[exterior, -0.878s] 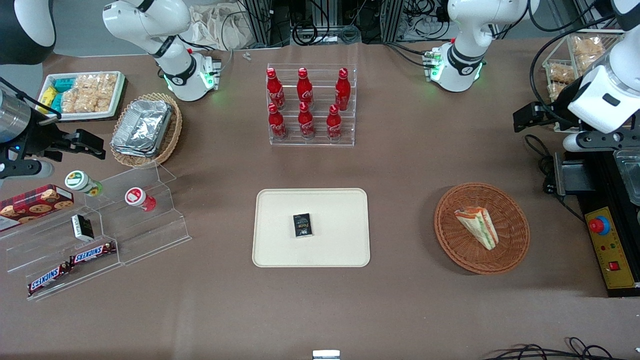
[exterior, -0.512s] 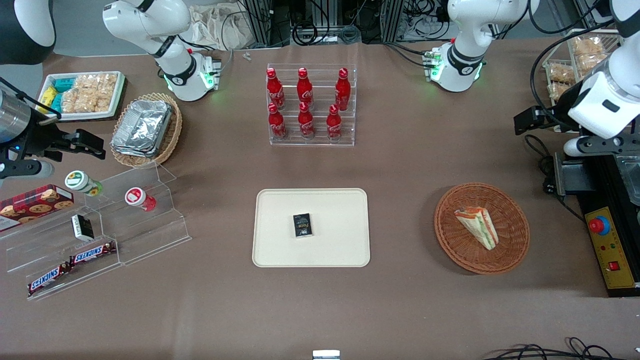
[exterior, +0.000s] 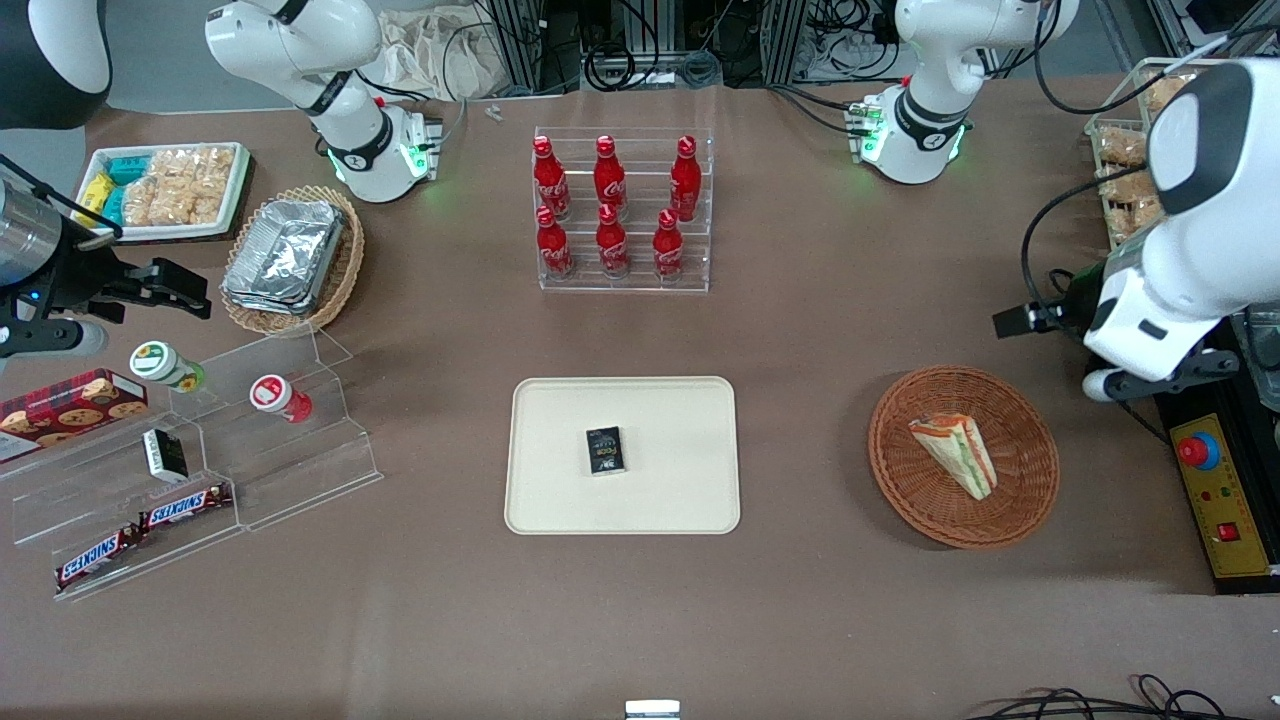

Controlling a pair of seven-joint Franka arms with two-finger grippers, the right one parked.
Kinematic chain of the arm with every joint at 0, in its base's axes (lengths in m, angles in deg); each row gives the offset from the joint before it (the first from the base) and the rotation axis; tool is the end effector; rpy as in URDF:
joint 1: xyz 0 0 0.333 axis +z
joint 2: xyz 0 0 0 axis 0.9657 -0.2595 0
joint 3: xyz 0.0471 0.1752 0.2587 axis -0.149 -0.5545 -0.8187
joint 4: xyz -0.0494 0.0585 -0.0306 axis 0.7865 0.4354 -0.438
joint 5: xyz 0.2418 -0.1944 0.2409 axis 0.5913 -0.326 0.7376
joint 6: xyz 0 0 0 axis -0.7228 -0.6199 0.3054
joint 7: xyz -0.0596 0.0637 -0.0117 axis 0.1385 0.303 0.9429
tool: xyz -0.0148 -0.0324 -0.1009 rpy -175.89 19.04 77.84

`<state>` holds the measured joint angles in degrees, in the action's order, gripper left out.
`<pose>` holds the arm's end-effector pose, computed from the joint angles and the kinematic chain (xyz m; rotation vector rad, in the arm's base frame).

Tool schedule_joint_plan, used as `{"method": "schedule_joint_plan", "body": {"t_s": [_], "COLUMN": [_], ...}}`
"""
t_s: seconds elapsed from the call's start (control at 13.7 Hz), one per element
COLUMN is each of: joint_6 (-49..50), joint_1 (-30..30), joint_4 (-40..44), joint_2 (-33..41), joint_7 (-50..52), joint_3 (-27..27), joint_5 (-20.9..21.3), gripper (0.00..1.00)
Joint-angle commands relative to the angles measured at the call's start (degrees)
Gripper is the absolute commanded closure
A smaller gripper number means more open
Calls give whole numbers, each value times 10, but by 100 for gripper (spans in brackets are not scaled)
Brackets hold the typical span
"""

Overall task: Place sandwich from basket to tray
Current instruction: 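Lower the left gripper over the wrapped sandwich in the wicker basket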

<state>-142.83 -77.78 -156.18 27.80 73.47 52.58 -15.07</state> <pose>0.5822 -0.0593 0.5032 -3.1111 -0.3632 0.2409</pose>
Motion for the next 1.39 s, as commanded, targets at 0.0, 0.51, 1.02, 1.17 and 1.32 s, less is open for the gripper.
{"method": "schedule_joint_plan", "body": {"t_s": [0.0, 0.51, 1.02, 1.17, 1.32], "joint_6": [-99, -299, -392, -395, -408], "joint_1": [9, 8, -11, -11, -10], "joint_4": [-83, -143, -144, -145, -145], "joint_2": [13, -74, -141, -153, -167], "joint_7": [29, 129, 221, 222, 223], "joint_3": [-3, -18, -18, -18, -19], "joint_5": [6, 5, 7, 8, 8], "gripper": [1, 1, 1, 1, 1]}}
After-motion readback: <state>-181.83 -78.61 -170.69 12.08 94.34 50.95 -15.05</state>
